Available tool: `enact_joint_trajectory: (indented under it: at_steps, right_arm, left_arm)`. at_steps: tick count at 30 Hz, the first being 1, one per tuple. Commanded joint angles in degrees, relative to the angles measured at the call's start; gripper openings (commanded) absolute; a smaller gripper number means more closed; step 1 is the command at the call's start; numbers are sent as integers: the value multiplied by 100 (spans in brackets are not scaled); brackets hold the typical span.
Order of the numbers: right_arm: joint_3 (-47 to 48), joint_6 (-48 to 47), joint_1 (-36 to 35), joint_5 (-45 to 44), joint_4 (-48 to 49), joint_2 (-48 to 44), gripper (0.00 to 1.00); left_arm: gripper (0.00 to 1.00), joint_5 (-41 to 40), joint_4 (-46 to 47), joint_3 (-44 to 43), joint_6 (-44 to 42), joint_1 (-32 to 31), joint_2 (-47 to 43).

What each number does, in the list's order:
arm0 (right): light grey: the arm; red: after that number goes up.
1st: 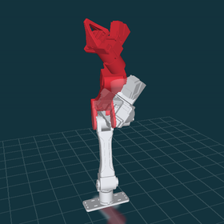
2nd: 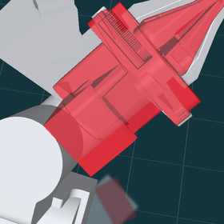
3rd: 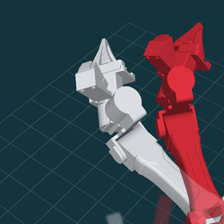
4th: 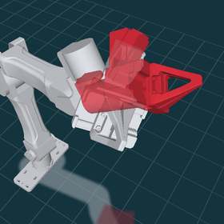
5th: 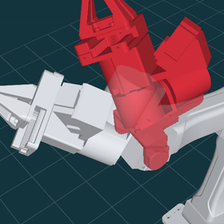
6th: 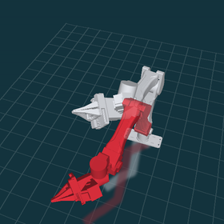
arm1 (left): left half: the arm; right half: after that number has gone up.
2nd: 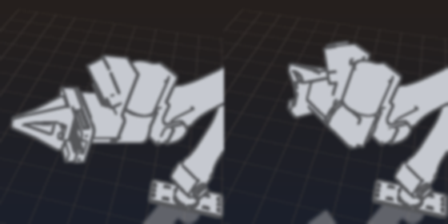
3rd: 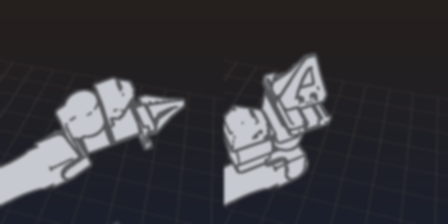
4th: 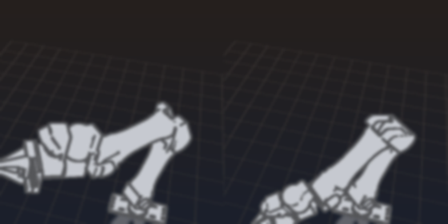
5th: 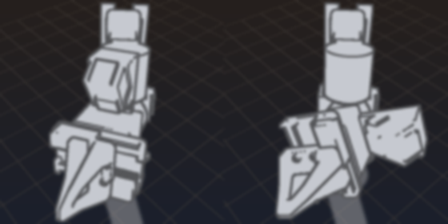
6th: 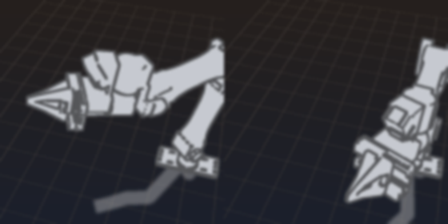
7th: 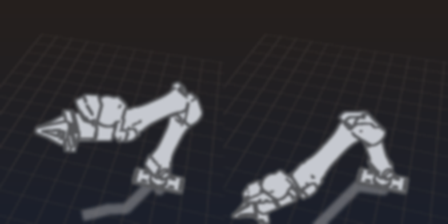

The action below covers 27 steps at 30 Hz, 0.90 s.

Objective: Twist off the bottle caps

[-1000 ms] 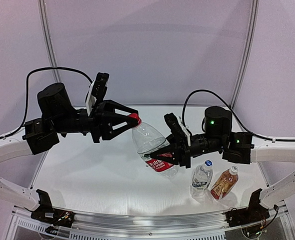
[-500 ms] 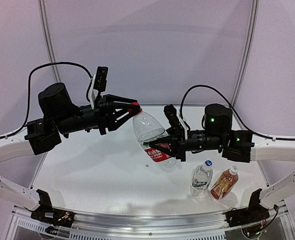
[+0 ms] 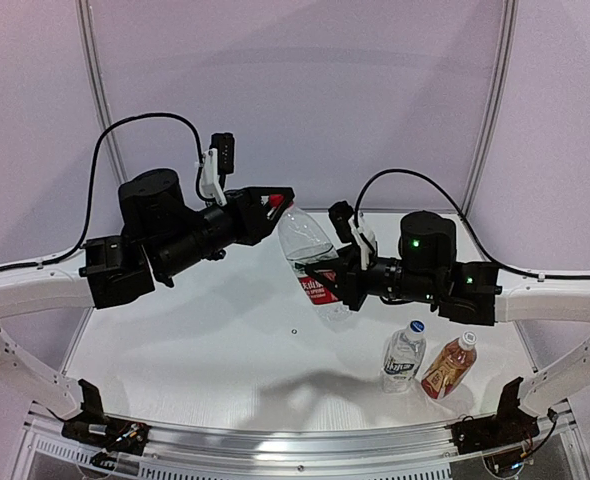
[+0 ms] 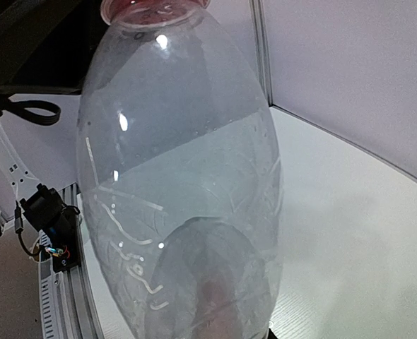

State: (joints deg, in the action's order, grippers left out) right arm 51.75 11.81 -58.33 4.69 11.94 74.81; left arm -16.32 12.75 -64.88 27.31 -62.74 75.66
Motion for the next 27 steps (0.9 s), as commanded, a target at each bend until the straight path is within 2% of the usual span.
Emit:
enact_joint_trajectory:
  at_steps: [1,3,9,12,17,23,25,27]
  right_arm:
    - [76,242,27,-564,438,121,13]
    - [55,244,30,-569,457,151,13]
    - [67,154,30,-566,497,223,13]
    - [105,107,31,-506,442,248,13]
    - [59,113,31,-414,381,158,13]
    - [46,13,27,21,171,-81,12]
    - [19,-1,30,208,111,-183,13]
    - [-8,-18,30,511,67,-278,13]
  left_arm:
    - [29,-222,-508,-86,57,-437,280]
    - [34,-232,-495,-86,30,-457,278]
    - [60,-207,-337,14,-280,-526,168]
    - [76,-157,-337,11,-430,-551,81]
    - [97,-252,-382,190,-700,-618,-229]
    - [99,-808,-529,947,-843,-605,-1033]
    - [99,-506,-476,1228,-962,-548,-1463]
    - [99,196,-377,1466,-1109,-428,-1805]
